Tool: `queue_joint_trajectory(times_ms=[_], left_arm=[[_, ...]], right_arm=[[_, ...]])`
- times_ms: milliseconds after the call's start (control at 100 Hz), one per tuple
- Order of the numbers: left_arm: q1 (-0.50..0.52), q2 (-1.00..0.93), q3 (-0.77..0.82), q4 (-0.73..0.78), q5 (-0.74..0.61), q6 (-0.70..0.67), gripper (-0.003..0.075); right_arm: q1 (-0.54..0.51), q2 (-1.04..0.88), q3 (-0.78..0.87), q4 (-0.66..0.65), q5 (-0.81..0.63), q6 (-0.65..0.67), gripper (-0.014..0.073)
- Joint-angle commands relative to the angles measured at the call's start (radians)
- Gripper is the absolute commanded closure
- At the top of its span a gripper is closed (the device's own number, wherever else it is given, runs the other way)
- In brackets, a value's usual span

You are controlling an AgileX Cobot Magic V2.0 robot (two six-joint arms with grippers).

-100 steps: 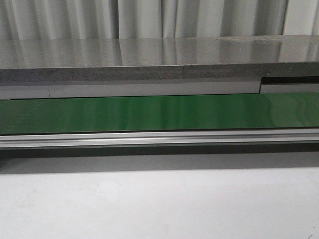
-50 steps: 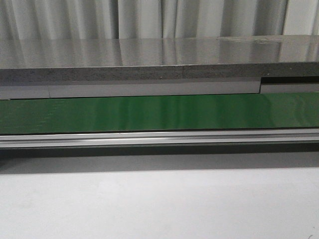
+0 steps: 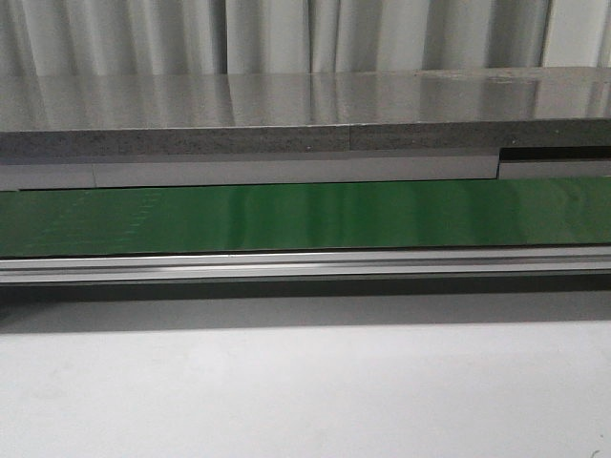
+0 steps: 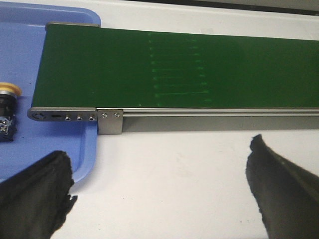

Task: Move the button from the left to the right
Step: 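Close the left gripper around the yellow push button's black body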

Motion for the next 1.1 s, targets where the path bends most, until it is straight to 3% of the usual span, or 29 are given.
queue_joint_trajectory(times_ms=[0,220,380,750,1090], left_arm=[[-0.002,0.043,-0.06,-0.008,-0.057,-0.017,0.0045],[0.004,0.237,-0.226,0.21,0.027,-0.085,0.0082],[0.069,0.384,-0.358,0.311,0.044,-0.086,0.0082],[0.319,0.7,-0.52,0.315,0.044,-0.048,0.0081],[0.403,0.991,-0.597,0.274,0.032,-0.023,0.0081]], right_arm=[[-0.001,-0.003,-0.018,-0.008,-0.074,-0.001,0.0662],[-0.001,-0.003,-0.018,-0.008,-0.074,-0.001,0.0662],[-0.001,-0.003,-0.018,-0.008,-0.074,-0.001,0.0662],[-0.001,-0.003,-0.018,-0.008,-0.074,-0.001,0.0662],[-0.001,-0.003,-0.018,-0.008,-0.074,-0.001,0.0662]])
